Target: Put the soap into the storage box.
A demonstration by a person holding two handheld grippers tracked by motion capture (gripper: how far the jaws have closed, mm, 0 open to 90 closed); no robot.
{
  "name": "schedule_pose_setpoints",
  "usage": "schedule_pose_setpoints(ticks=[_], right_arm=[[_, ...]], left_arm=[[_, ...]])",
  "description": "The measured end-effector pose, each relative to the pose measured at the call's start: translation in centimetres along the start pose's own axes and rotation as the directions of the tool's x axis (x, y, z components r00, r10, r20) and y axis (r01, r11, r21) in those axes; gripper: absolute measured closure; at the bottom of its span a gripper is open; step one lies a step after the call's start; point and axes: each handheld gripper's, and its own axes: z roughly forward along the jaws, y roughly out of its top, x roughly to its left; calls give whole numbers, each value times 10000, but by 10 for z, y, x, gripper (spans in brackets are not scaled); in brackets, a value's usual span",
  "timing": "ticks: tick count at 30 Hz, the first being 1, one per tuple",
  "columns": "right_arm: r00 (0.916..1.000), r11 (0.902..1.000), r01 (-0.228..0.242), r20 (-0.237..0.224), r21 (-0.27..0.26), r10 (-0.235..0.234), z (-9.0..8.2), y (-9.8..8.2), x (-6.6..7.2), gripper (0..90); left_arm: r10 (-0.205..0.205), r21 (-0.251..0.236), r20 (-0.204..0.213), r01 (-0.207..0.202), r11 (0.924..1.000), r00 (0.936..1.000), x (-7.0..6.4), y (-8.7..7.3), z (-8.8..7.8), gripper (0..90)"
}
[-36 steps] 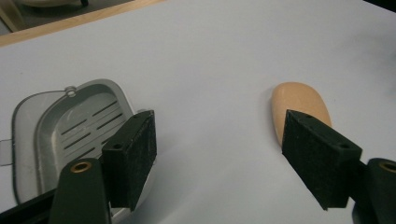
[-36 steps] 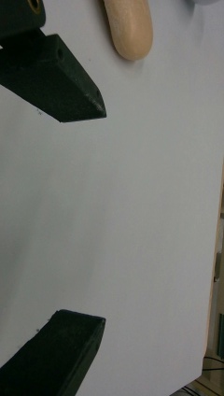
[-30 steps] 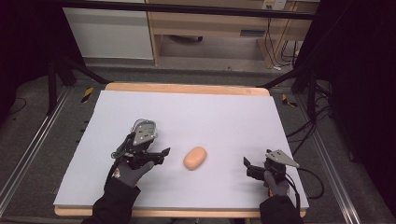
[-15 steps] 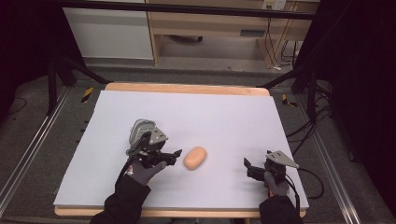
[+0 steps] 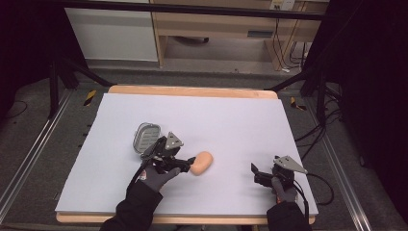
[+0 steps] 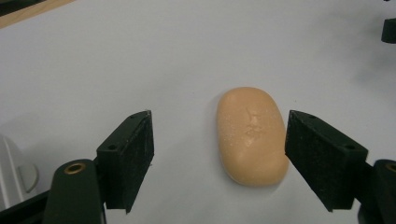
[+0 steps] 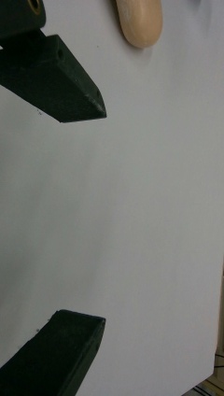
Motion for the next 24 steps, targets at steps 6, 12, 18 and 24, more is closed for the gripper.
schedule_pose_setpoints(ticks=[6,12,18,24], right_arm=[[10000,10000,-26,-30,49,26,0,0,0,27],[10000,10000,22,-1,44,-22,0,0,0,27],[10000,10000,87,47,-13,-87,0,0,1,27],[10000,10000,70,28,20,-70,0,0,1,27]], left_arm=[[44,56,115,-45,10000,9999,-4,0,5,232],[153,308,256,-161,9994,9996,-9,2,13,226],[293,710,384,-320,9970,9988,-13,4,23,223],[352,1017,488,-400,9940,9982,-16,5,33,223]])
